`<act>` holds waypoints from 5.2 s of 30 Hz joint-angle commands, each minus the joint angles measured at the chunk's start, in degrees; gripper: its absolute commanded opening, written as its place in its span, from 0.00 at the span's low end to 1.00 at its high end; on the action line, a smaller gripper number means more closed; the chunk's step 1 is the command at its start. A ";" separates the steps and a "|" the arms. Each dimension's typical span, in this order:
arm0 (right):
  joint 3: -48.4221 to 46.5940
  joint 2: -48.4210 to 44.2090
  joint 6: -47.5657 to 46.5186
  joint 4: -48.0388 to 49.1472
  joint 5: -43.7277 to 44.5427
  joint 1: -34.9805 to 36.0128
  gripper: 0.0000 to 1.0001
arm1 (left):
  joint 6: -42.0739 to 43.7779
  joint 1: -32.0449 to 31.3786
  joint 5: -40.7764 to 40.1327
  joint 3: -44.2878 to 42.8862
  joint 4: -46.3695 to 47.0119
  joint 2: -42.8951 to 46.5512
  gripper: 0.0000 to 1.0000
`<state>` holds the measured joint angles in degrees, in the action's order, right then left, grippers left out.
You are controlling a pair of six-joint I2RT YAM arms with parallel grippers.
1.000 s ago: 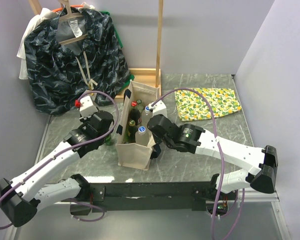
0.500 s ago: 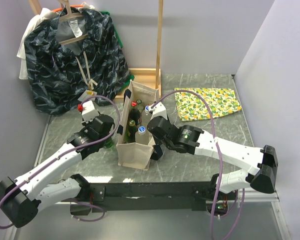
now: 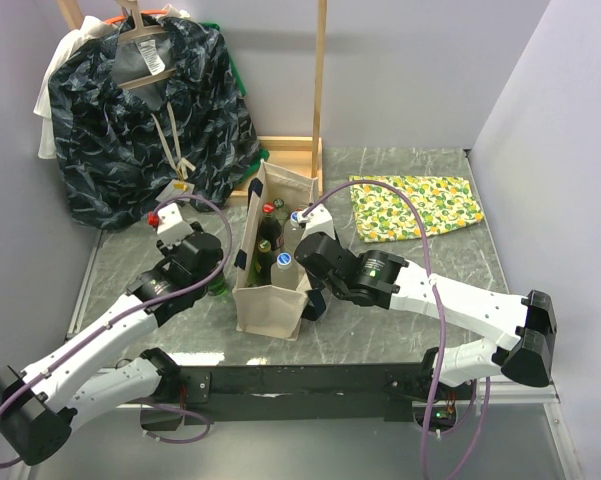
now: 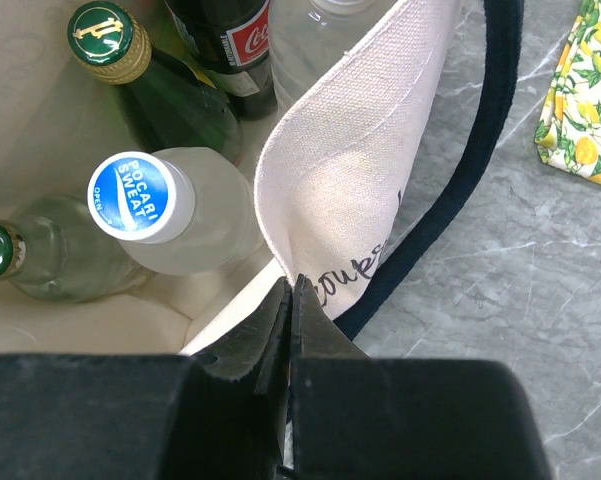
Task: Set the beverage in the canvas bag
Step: Place the drink at the center of the board, then adjust the canvas bag at the center of the board.
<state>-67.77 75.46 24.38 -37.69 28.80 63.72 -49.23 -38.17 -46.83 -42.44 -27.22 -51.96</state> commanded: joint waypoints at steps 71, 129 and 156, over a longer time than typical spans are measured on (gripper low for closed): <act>6.42 0.21 4.00 -0.54 -2.78 0.44 0.00 | 8.54 -0.06 52.80 -11.36 -21.55 11.71 0.19; 20.22 3.11 11.57 -2.91 -6.12 -1.15 0.00 | 6.25 -0.06 43.05 -2.30 -36.32 6.26 0.01; -0.08 -4.80 10.25 -14.68 2.58 -1.15 0.00 | 10.82 -0.06 39.10 -18.47 -37.02 5.12 0.01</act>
<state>-63.42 72.88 37.43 -39.48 27.00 62.85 -42.11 -38.76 -2.00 -58.00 -59.09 -46.68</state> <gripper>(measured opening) 0.009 0.025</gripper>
